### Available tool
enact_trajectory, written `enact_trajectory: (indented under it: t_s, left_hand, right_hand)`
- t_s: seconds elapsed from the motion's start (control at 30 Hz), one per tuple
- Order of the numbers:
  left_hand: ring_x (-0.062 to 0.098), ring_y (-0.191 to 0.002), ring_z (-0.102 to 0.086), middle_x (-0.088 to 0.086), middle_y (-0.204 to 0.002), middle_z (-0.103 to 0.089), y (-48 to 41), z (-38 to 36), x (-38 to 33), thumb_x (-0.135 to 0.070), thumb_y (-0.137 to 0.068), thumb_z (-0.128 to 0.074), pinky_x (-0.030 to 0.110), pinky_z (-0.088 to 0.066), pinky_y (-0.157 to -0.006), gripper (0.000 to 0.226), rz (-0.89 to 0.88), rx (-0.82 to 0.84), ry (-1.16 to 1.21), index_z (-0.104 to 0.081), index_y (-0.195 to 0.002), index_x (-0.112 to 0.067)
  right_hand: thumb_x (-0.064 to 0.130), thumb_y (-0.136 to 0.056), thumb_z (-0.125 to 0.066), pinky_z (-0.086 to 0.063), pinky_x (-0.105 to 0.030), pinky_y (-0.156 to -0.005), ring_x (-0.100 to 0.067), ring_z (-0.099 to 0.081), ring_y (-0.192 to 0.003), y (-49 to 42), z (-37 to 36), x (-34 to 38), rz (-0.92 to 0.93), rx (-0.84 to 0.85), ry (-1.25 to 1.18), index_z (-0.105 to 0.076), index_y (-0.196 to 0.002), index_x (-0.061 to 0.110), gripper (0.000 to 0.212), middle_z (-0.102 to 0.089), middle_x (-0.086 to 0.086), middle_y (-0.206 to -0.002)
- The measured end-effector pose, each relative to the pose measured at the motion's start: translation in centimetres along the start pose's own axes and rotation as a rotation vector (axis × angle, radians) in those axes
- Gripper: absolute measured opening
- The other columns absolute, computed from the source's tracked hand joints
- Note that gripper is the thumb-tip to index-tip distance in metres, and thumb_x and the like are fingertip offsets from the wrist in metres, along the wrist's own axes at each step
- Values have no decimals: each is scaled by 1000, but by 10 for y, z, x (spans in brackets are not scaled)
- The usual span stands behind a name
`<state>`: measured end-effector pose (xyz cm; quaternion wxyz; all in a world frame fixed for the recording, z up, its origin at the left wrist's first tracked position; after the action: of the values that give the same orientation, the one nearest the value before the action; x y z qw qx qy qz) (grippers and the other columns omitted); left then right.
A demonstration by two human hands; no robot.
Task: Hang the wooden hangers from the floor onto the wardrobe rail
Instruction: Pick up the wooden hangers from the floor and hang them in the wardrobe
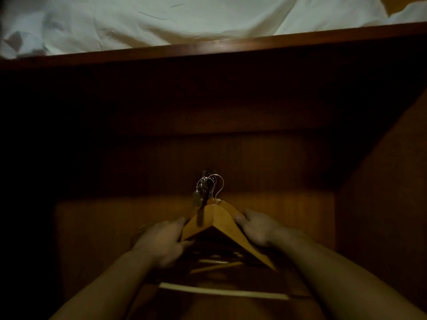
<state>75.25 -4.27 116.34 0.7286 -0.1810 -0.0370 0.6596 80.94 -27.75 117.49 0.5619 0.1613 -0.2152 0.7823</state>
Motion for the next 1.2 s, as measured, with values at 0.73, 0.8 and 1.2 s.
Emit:
enact_trajectory:
  t_s: [0.73,0.8,1.2]
  left_hand:
    - [15,-114,-52,-4,-130,-51,-3,9,-10,-44,-95,-59,33,-45,-99,54,7,-95,110,-39,-143,-30]
    - [15,-115,-52,-4,-130,-51,-3,8,-1,-47,-94,-58,36,-46,-102,56,29,-86,99,-39,-143,-29]
    - [17,-127,-45,-3,-141,-45,-6,-19,18,-59,-94,-50,38,-41,-106,68,52,-59,-17,-29,-150,-26]
  right_hand:
    - [59,-97,-41,-45,-33,-90,-16,-52,-104,41,10,7,383,-267,533,-43,-122,27,41,-54,2,-118]
    - [57,-98,-40,-44,-33,-86,-16,-53,-102,38,4,10,411,-284,543,-43,-121,26,38,-55,2,-117]
    - [61,-97,-40,-47,-33,-74,-18,-59,-92,29,-21,5,392,-237,602,-46,-120,26,42,-61,3,-108]
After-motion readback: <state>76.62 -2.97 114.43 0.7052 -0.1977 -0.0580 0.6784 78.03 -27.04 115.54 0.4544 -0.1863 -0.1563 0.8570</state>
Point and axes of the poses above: each hand's wrist, its own y-axis away from the middle knuckle, its own z-axis out of the back of the hand, x = y × z, the point moved 1 cm from there along -y, towards the middle knuckle
